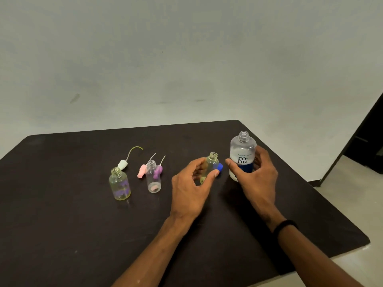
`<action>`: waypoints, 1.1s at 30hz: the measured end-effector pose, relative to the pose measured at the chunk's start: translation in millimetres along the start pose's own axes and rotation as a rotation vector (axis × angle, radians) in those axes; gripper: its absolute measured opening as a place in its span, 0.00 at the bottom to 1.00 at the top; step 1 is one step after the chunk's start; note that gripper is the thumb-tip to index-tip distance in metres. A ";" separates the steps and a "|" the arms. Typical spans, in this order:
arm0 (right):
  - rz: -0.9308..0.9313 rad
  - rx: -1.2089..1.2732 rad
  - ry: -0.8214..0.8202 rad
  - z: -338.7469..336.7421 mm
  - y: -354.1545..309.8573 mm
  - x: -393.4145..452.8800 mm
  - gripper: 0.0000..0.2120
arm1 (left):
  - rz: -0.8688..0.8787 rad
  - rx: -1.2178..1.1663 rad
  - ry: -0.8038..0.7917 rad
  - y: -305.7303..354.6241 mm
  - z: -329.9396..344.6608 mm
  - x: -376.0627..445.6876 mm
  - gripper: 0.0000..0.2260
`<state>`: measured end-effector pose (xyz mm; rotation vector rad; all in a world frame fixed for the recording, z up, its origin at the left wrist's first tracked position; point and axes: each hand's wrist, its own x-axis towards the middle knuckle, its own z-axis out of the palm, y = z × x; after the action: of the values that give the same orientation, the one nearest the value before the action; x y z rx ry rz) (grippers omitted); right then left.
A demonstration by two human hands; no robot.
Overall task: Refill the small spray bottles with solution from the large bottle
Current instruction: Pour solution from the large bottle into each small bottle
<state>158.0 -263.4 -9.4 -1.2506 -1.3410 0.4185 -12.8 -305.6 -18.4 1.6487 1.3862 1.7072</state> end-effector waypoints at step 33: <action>-0.406 -0.297 -0.147 0.2 29.0 17.4 0.38 | -0.159 -0.023 -0.030 -18.4 -1.5 6.8 0.19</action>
<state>174.4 -238.5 -25.3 -1.1600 -1.7853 0.0238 -22.1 -292.7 -29.9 1.5026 1.4375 1.5958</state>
